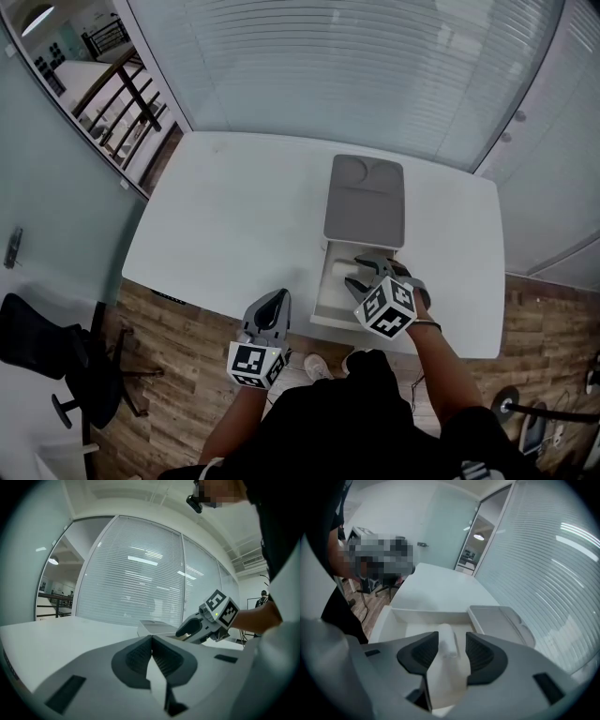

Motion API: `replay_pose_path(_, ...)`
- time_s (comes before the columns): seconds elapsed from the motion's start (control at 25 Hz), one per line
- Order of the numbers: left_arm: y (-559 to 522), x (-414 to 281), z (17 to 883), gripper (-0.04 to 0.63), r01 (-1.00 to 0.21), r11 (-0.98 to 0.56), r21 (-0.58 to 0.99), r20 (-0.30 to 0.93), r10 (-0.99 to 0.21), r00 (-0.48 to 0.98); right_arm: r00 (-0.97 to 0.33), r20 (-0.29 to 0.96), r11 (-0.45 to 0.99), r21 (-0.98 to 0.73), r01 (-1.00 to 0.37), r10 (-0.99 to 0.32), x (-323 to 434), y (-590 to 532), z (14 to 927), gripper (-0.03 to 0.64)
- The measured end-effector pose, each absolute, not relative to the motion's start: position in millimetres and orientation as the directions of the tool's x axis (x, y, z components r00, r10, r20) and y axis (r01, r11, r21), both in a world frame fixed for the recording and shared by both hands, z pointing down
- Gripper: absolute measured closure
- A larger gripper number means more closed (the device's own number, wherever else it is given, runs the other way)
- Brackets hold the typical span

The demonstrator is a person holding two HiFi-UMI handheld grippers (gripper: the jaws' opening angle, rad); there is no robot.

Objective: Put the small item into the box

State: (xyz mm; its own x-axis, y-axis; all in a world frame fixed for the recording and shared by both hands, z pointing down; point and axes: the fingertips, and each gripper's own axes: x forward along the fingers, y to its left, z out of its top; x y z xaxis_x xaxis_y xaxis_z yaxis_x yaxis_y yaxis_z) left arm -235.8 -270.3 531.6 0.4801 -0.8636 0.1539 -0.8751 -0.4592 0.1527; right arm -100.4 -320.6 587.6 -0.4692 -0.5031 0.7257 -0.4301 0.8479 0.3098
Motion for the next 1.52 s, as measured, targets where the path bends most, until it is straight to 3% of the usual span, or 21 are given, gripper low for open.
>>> replay_pose_path(0.24,-271.0,-230.0,519.6,0.581,-0.872,-0.470,0.136,0.132,-0.864,0.486,-0.609,0.467,0.738,0.158,-0.657,-0.642,-92.4,-324.5,512.2,0.485)
replay_pose_path(0.4,-276.5,-225.8,519.2,0.581,-0.869,-0.477,0.129,0.129,-0.861,0.492,-0.642,0.275,0.671,0.018,-0.741,-0.716,-78.8,-324.9,463.0,0.568)
replay_pose_path(0.52,-281.2,-220.0,513.5,0.581,-0.864,-0.490,0.120,0.115,-0.857,0.502,-0.619,0.161,0.625,-0.011,-0.780,-0.769,-65.8,-322.5,434.3,0.609)
replay_pose_path(0.84,-290.1,-207.1,486.9,0.581,-0.849,-0.523,0.068,0.066,-0.847,0.527,-0.448,-0.103,0.451,-0.012,-0.892,-0.888,-24.9,-303.5,393.8,0.612)
replay_pose_path(1.08,-294.6,-209.8,485.0,0.581,-0.850,-0.519,0.085,0.052,-0.850,0.524,-0.398,-0.136,0.402,0.004,-0.916,-0.907,-12.9,-296.1,389.6,0.614)
replay_pose_path(1.52,-286.7,-196.7,482.0,0.581,-0.833,-0.547,0.084,0.044,-0.833,0.552,-0.405,-0.085,0.403,0.045,-0.914,-0.910,-14.0,-296.6,397.2,0.614)
